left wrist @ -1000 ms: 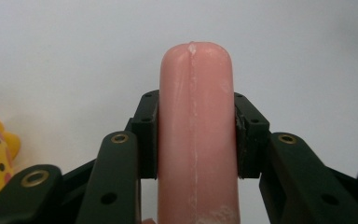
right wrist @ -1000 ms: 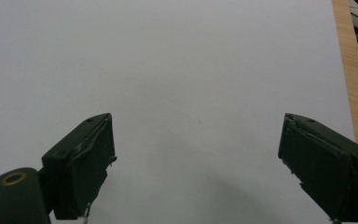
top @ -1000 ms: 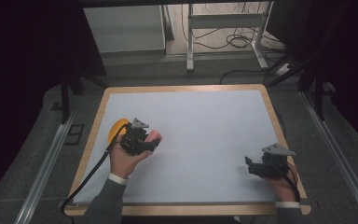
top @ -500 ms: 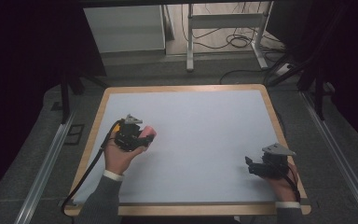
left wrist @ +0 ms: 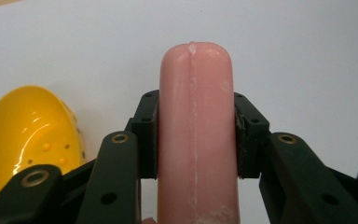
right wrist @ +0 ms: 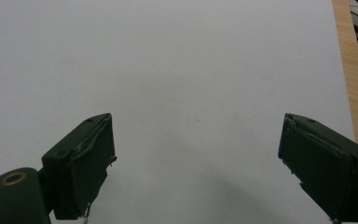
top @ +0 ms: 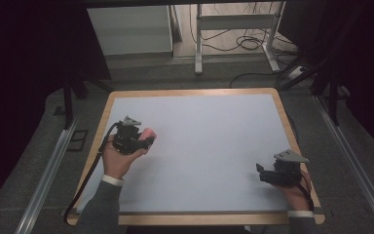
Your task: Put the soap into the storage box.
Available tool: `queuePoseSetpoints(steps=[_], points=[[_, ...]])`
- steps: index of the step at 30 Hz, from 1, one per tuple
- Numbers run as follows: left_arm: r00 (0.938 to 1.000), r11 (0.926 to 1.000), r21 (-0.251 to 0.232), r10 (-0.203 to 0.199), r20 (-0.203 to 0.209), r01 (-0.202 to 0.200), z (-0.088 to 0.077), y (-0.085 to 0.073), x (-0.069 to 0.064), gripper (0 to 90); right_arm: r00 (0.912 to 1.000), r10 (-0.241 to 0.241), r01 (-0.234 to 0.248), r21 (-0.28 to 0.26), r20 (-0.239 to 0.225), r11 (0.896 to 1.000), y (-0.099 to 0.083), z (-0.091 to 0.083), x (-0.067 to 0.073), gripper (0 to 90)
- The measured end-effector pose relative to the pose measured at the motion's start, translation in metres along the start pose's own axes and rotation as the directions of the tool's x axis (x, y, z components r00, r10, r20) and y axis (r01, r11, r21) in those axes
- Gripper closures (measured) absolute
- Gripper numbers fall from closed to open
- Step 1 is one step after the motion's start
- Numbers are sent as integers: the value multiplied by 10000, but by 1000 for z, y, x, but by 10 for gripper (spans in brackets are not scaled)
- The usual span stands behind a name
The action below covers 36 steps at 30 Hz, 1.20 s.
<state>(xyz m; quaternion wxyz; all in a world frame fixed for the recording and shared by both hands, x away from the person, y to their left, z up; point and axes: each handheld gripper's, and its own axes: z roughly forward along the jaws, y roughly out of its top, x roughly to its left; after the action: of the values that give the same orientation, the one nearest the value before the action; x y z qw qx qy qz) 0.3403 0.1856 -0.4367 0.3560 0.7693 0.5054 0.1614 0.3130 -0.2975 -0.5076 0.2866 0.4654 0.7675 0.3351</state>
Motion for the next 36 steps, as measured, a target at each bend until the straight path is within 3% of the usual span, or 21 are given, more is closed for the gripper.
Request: queuePoseSetpoints(steps=[22,36], points=[[9988,9994,-60,-333,-361,331,-4,5,23,600,10000,17,-17,14,-3,10000,0,0,-1,104],[9950,9978,166,-621,-780,636,-2,8,46,600,10000,-8,8,68,10,10000,-1,1,0,104]])
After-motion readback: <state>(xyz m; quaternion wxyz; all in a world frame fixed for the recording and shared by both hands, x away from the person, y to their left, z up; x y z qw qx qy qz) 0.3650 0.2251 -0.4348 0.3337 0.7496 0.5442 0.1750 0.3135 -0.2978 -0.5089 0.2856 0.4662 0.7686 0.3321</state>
